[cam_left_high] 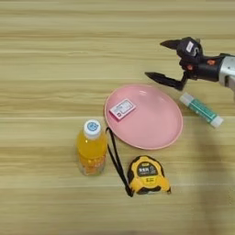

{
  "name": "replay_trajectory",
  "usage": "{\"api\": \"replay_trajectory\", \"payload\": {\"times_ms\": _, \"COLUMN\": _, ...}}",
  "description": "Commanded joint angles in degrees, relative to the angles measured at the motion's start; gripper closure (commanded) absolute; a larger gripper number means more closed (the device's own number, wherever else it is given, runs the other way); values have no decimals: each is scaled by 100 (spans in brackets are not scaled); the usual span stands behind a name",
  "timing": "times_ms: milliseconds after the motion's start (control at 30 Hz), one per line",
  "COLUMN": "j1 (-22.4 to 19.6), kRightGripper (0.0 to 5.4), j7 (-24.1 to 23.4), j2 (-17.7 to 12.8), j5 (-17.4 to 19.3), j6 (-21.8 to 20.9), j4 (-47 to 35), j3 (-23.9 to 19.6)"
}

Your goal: Move the objects on the table

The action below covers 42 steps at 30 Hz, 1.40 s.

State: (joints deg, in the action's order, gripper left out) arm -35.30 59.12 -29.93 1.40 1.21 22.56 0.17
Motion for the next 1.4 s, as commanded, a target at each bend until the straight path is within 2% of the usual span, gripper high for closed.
{"api": "replay_trajectory", "payload": {"times_ms": 33, "j1": -281, "kRightGripper": 2, "j7": -384, "j2": 58, "j5": 148, "j6": 304, "j4": -541, "j3": -49}}
{"api": "replay_trajectory", "payload": {"times_ms": 233, "j1": -156, "kRightGripper": 2, "j7": -726, "j2": 361, "j5": 192, "j6": 1079, "j4": -948, "j3": -8}}
{"api": "replay_trajectory", "payload": {"times_ms": 567, "j1": 315, "kRightGripper": 2, "j7": -753, "j2": 444, "j5": 378, "j6": 2368, "j4": -1786, "j3": 212}}
{"api": "replay_trajectory", "payload": {"times_ms": 767, "j1": 734, "kRightGripper": 2, "j7": -844, "j2": 511, "j5": 428, "j6": 2981, "j4": -2331, "j3": 411}}
{"api": "replay_trajectory", "payload": {"times_ms": 1167, "j1": 843, "kRightGripper": 2, "j7": -1505, "j2": 927, "j5": 353, "j6": 3447, "j4": -2286, "j3": 636}}
{"api": "replay_trajectory", "payload": {"times_ms": 1267, "j1": 752, "kRightGripper": 2, "j7": -1875, "j2": 1064, "j5": 196, "j6": 3509, "j4": -2016, "j3": 665}}
{"api": "replay_trajectory", "payload": {"times_ms": 1400, "j1": 767, "kRightGripper": 2, "j7": -1947, "j2": 1133, "j5": 217, "j6": 3586, "j4": -1946, "j3": 745}}
